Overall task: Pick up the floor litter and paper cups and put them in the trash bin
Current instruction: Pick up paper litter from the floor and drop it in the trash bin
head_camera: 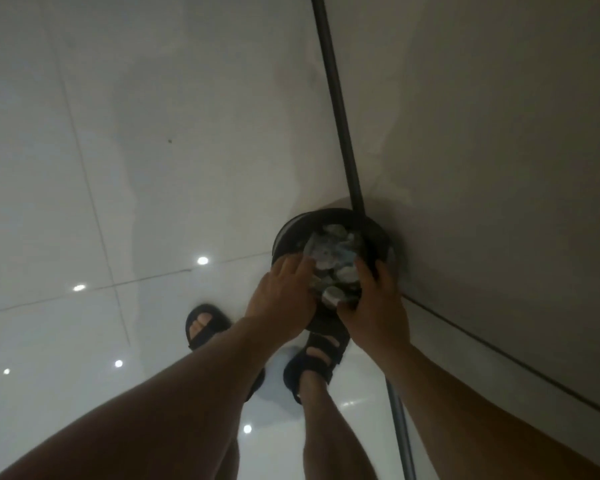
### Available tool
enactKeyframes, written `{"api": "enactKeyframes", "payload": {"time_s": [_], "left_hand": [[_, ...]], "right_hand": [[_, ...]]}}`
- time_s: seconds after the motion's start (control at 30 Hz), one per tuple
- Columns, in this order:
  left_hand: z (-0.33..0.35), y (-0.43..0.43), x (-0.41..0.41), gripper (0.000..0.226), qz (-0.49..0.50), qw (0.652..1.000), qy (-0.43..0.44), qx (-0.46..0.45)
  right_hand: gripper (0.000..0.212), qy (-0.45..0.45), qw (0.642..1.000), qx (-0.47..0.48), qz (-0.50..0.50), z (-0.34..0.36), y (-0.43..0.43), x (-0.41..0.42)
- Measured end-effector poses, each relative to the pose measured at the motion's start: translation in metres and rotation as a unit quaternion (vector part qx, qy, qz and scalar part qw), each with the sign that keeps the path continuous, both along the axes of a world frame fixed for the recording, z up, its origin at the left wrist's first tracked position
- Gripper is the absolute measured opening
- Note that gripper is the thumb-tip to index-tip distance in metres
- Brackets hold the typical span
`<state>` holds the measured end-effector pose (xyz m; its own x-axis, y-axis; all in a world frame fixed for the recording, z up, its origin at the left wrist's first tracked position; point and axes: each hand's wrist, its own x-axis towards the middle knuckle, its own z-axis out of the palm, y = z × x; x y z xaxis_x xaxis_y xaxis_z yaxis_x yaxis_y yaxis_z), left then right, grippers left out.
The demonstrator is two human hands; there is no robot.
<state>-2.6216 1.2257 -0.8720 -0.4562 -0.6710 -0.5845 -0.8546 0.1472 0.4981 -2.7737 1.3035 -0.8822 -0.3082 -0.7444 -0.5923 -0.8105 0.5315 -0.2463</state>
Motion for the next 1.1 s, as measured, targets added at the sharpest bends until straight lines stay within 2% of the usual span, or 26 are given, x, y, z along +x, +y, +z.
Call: {"api": "enactKeyframes", "payload": {"time_s": [0.13,0.27,0.47,0.6,0.73,0.87,1.1], "left_hand": [[0.020,0.010,0.026,0.060,0.034,0.999,0.010,-0.013],[0.074,-0.007,0.058,0.066,0.058,0.998,-0.007,-0.017],[0.204,-0.056,0.113,0.068,0.102,0.991,-0.031,-0.080],[0.305,-0.057,0.171,0.067,0.176,0.975,-0.049,-0.124],[0.379,-0.015,0.231,0.066,0.291,0.942,-0.073,-0.150],[0.433,0.065,0.272,0.066,0.406,0.894,-0.099,-0.164],[0.491,0.233,0.305,0.067,0.577,0.790,-0.139,-0.156]], "right_hand": [[0.079,0.010,1.000,0.005,0.001,0.027,0.008,0.011],[0.079,0.023,0.999,-0.018,0.022,0.088,-0.017,0.026],[0.081,0.011,0.996,-0.076,0.054,0.217,-0.081,0.064],[0.079,0.014,0.985,-0.094,0.144,0.309,-0.108,0.101],[0.077,-0.015,0.965,-0.115,0.235,0.376,-0.105,0.149],[0.077,-0.041,0.927,-0.122,0.353,0.426,-0.083,0.201],[0.078,-0.074,0.823,-0.140,0.545,0.488,0.003,0.301]]}}
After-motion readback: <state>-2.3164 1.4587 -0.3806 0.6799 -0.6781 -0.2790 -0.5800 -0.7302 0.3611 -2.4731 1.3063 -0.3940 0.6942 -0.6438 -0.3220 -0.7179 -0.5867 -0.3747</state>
